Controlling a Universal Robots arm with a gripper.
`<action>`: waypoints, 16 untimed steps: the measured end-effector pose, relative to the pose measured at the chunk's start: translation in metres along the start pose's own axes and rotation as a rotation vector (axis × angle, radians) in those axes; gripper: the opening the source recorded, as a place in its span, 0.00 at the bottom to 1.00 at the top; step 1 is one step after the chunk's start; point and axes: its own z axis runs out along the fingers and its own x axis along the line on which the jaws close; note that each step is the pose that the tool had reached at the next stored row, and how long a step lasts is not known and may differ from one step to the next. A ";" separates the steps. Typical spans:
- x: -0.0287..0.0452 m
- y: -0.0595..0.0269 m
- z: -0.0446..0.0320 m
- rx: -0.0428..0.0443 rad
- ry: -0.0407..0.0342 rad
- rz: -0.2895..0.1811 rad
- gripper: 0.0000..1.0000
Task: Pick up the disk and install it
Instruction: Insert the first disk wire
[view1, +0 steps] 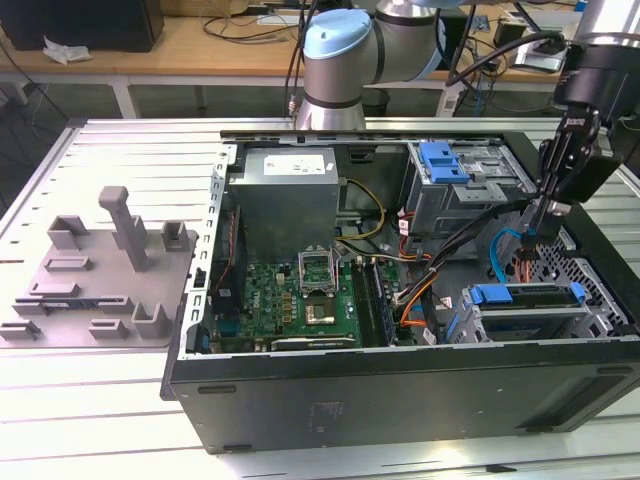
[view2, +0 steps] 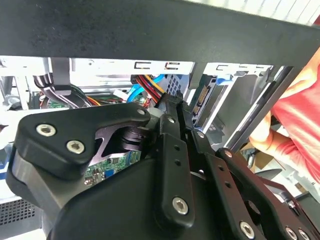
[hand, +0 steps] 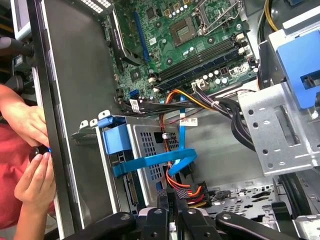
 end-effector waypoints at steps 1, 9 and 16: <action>0.0011 0.0010 0.0005 0.0011 -0.0010 0.001 0.17; 0.0111 0.0040 -0.0006 0.0141 -0.0313 0.006 0.17; 0.0207 0.0059 0.0038 0.0163 -0.0497 0.004 0.17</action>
